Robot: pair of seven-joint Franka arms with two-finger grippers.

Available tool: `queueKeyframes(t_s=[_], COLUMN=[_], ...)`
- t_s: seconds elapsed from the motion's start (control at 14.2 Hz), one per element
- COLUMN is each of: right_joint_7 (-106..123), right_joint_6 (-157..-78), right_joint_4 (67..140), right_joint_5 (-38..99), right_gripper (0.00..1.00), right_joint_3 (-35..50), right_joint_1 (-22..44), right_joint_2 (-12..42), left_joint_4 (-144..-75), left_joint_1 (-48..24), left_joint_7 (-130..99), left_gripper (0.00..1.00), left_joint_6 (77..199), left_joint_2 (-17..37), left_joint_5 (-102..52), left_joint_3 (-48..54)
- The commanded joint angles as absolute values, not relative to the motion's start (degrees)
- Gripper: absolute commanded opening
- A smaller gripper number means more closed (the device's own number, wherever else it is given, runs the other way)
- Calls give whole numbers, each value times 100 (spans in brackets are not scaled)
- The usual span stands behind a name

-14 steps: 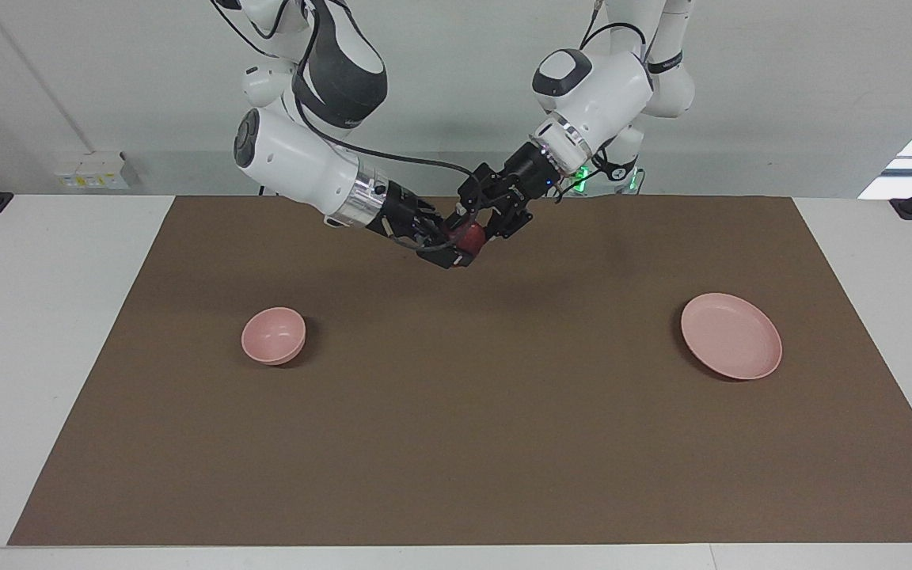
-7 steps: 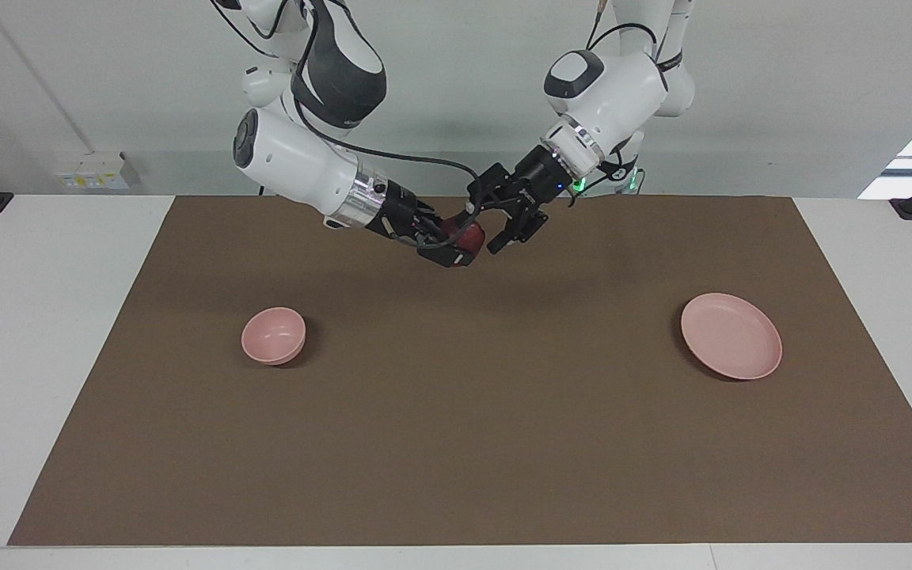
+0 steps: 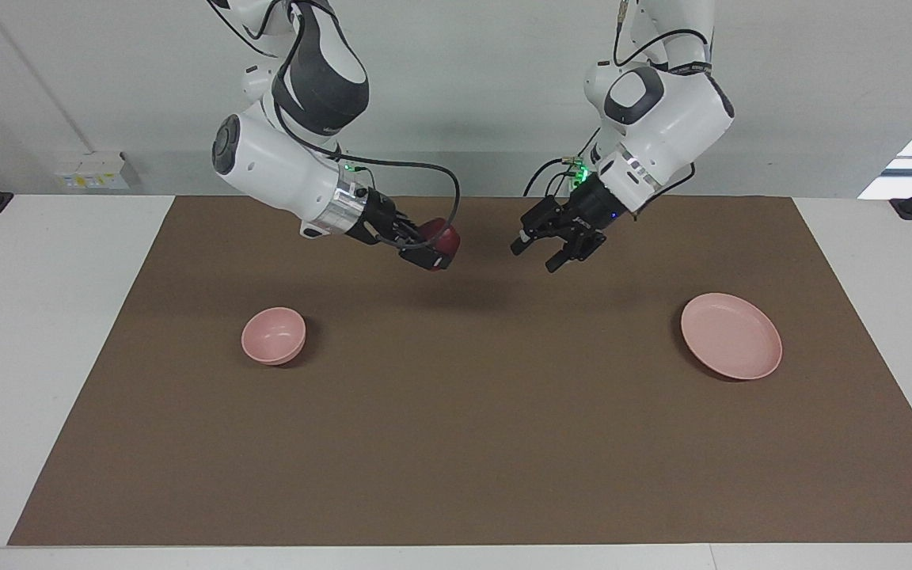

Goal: Move apple from plate to bowl
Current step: 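Open the left gripper and withdraw while the right gripper pulls the apple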

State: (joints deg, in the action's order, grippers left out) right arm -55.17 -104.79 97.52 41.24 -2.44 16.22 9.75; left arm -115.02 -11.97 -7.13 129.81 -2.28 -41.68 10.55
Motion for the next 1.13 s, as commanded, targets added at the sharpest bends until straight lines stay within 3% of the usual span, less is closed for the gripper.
queueKeyframes(t_s=[0.0, 0.35, 0.78, 1.06], right_joint_7=[-4819, -2712, -1005, -28], right_joint_6=[-10362, -10590, -11899, -11927], right_joint_4=[9782, 10001, 10257, 10362], right_joint_5=[3203, 1795, 90, -70], right_gripper=[0, 0, 0, 0], right_joint_3=[-220, -220, -220, -220], right_joint_1=[1564, 1179, 923, 598], right_joint_2=[905, 1002, 1502, 1565], left_joint_4=[-11470, -11365, -9855, -8905], left_joint_1=[-801, -378, 192, 351], left_joint_7=[-774, -729, 7, 387], left_gripper=[100, 100, 100, 100], left_joint_6=[12246, 11690, 10128, 9011], left_joint_2=[-272, -264, -149, -149], left_joint_5=[-3090, -786, -123, -106], left_joint_3=[1099, 1090, 1072, 1020])
